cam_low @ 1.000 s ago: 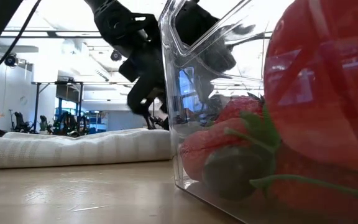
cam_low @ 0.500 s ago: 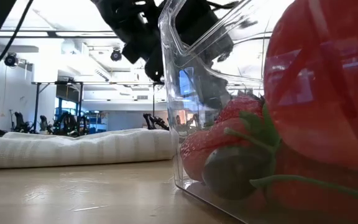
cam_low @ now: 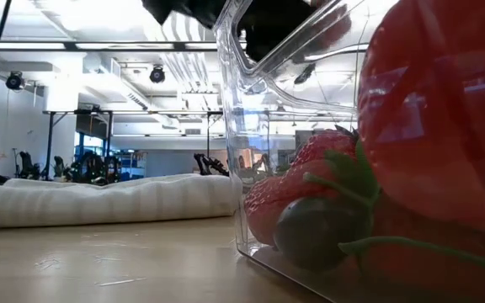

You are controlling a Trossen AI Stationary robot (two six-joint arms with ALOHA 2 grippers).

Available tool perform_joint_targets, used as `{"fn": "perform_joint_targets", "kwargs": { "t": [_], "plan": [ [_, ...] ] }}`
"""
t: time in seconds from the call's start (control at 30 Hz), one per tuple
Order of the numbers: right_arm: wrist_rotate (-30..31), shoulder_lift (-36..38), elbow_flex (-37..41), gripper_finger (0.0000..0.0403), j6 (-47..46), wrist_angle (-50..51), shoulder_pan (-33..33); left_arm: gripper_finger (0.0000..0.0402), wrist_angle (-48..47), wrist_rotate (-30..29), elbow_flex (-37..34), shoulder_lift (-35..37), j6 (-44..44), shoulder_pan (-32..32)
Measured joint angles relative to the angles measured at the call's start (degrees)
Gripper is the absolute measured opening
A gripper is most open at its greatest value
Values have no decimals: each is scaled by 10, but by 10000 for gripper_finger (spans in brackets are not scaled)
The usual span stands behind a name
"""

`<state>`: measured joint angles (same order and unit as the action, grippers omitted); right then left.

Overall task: Pick and placing Produce into tupperware
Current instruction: Put the strawberry into the transparent bin, then return to Home Position

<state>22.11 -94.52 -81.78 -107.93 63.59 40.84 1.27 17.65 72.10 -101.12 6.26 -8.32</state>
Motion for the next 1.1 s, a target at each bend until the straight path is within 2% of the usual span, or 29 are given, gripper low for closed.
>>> {"fn": "perform_joint_targets", "kwargs": {
  "t": [0.2, 0.47, 0.67, 0.87, 0.97, 1.1],
  "plan": [
    [66, 27, 0, 238, -35, 60, 1, 136, 24, 2, 4, 1, -53, -51],
    [77, 37, -4, 238, 2, 69, 3, 136, 57, -17, -3, -15, -145, -106],
    [75, 37, -4, 238, 20, 61, 8, 142, 109, -47, 2, -50, -299, -113],
    [73, 37, -4, 238, 28, 62, 9, 193, 130, -87, 1, -73, -427, -113],
    [48, 37, -4, 238, 34, 61, 9, 225, 146, -121, 0, -78, -448, -112],
    [-45, 37, -4, 238, 48, 61, 9, 243, 146, -140, 3, -63, -470, -99]
  ]
}}
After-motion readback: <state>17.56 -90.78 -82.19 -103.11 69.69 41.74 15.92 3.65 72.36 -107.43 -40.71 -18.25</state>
